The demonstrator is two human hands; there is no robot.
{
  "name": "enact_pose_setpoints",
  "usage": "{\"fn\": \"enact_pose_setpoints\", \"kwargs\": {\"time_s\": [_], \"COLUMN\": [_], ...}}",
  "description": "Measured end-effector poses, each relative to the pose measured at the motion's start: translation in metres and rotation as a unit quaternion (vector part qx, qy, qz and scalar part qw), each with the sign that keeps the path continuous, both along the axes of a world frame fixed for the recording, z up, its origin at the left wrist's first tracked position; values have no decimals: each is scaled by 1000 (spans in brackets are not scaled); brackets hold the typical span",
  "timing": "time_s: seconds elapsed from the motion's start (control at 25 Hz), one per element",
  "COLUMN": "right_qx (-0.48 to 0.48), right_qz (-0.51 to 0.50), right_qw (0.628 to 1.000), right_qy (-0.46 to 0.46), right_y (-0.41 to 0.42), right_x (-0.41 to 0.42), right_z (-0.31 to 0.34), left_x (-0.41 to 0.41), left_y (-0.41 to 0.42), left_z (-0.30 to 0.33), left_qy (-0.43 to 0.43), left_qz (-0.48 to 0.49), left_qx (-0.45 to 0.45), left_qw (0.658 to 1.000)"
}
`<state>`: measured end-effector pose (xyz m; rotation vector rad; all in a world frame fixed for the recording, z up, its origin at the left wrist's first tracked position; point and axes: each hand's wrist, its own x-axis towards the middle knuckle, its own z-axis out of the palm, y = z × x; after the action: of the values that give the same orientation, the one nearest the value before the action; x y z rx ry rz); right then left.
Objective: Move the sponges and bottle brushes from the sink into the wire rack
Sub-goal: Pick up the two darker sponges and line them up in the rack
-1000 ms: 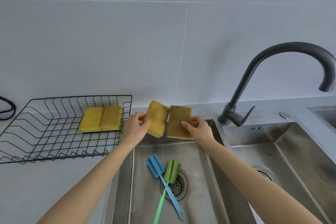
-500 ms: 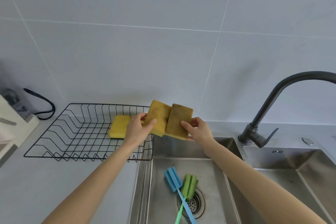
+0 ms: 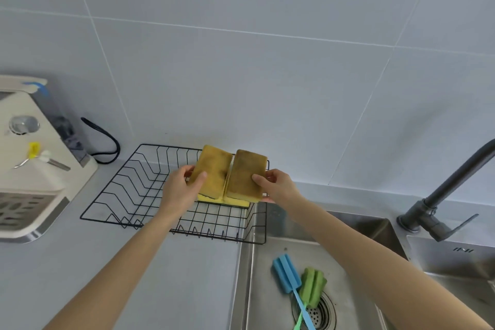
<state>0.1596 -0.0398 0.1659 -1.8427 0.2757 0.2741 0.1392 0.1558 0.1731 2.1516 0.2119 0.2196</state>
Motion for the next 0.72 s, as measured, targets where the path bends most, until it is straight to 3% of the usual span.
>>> {"fn": "enact_pose_setpoints", "kwargs": {"time_s": [0.4, 0.72], "right_qx": [-45, -137], "right_qz": [65, 142], "right_qw": [996, 978], "right_qy": [29, 62], "right_y": [87, 144], "right_x": [58, 98], "right_z": [-20, -34], "left_x": [23, 29], "left_y": [99, 133], "left_z": [-27, -51], "left_qy": [28, 42], "left_qz": [111, 164], "left_qx": [-17, -29], "left_qw": [993, 985]}}
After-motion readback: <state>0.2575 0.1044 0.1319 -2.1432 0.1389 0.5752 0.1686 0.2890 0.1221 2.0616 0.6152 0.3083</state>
